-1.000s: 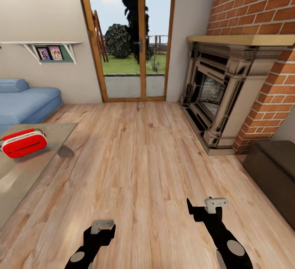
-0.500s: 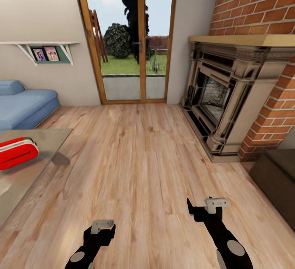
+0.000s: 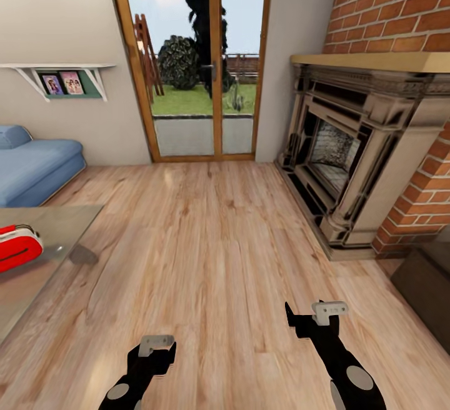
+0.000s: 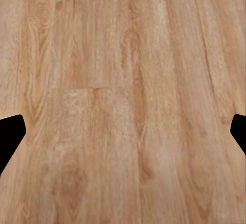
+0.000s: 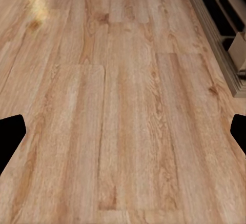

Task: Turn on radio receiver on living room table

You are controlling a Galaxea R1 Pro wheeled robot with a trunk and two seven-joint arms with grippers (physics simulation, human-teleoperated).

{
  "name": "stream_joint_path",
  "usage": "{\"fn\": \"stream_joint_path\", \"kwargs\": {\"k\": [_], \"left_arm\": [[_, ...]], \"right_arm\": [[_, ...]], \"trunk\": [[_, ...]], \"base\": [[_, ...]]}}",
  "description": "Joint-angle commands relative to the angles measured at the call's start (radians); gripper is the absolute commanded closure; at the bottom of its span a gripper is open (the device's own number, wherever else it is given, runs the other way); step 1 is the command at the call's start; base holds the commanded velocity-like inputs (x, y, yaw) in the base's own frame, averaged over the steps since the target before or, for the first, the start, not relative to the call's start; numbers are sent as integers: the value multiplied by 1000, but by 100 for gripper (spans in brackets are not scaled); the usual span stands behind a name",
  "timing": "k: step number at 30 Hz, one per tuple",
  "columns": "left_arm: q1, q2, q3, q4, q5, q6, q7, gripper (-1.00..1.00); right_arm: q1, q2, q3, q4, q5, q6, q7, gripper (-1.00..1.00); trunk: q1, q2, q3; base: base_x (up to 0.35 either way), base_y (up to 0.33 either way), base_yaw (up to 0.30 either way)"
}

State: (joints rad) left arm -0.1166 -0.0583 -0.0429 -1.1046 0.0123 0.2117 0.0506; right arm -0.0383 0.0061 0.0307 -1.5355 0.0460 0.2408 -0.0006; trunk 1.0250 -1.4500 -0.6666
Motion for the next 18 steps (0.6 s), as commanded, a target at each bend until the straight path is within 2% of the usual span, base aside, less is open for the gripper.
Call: {"fn": "stream_joint_path", "kwargs": {"k": [1,18], "left_arm": [[0,0,0,0,0,0,0,-100],[0,0,0,0,1,0,0,-100]], "right_arm": [[0,0,0,0,0,0,0,-100],[0,0,0,0,0,0,0,-100]], "trunk": [[0,0,0],[0,0,0]], "base": [[334,0,0],[333,0,0]]}}
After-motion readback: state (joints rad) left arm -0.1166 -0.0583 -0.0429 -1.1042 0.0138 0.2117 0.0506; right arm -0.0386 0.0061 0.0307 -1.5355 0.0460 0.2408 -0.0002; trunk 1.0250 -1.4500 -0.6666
